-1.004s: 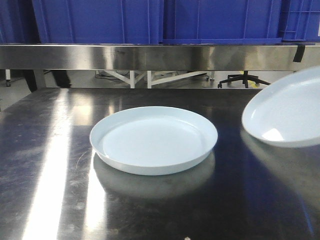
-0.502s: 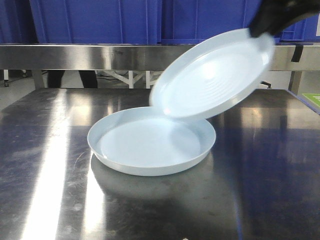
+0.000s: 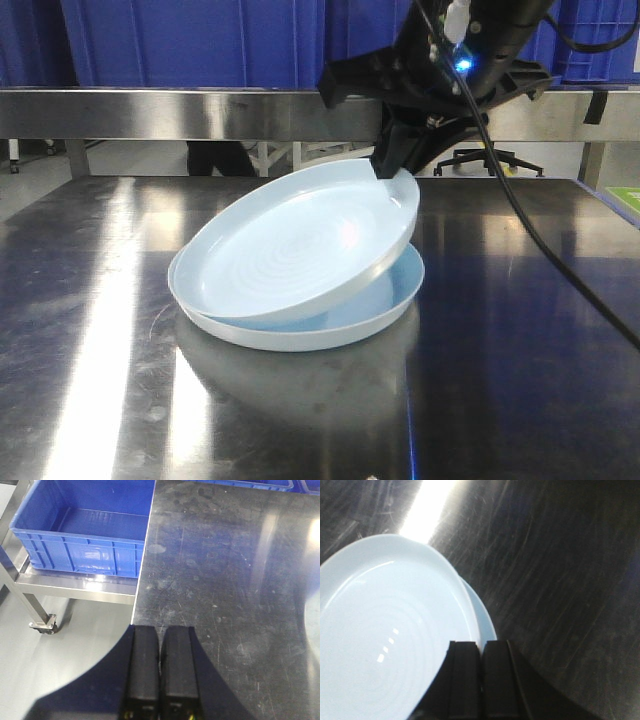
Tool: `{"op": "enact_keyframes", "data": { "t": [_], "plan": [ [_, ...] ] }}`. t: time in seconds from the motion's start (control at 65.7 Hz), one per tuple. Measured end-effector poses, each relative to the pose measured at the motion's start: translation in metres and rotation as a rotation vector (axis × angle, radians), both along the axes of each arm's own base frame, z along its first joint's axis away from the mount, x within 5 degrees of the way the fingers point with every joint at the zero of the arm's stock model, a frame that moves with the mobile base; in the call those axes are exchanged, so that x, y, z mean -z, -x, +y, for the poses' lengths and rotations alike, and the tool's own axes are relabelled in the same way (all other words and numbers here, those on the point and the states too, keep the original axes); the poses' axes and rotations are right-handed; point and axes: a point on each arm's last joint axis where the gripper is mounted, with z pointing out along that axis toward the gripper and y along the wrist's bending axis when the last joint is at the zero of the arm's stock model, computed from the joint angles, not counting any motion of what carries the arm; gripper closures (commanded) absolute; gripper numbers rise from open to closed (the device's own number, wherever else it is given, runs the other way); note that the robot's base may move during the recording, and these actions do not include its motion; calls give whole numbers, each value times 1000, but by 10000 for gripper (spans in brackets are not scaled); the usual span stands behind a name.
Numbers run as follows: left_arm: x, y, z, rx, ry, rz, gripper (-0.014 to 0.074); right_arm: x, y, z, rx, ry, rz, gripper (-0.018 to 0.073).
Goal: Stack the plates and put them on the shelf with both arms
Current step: 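Lift the other plate with the right gripper and set it onto the centered plate, then grip the rim of the stacked plates with the right gripper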
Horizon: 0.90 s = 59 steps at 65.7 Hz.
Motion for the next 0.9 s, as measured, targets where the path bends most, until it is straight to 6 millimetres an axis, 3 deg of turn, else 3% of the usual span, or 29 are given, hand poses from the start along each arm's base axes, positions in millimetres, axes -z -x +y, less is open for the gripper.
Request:
{"op": "enact_keyframes", "data": {
  "t": [0.03,0.091,0.441,0.517,0.67,0.73,0.898],
  "plan": [
    [0,0,0,0,0,0,514,4,-1,0,1,10,17,144],
    [0,0,0,0,0,0,514,10,-1,1,2,24,41,75],
    [0,0,0,0,0,0,514,50,-8,4,7,106,182,78],
    [0,0,0,0,0,0,514,54,-9,4,9,108,193,136],
    [0,0,0,0,0,0,514,54,-10,5,8,99,183,526],
    [0,0,0,0,0,-2,514,50,-12,7,13,77,158,478],
    [0,0,0,0,0,-2,514,25,-9,4,2,44,63,503]
  ]
}}
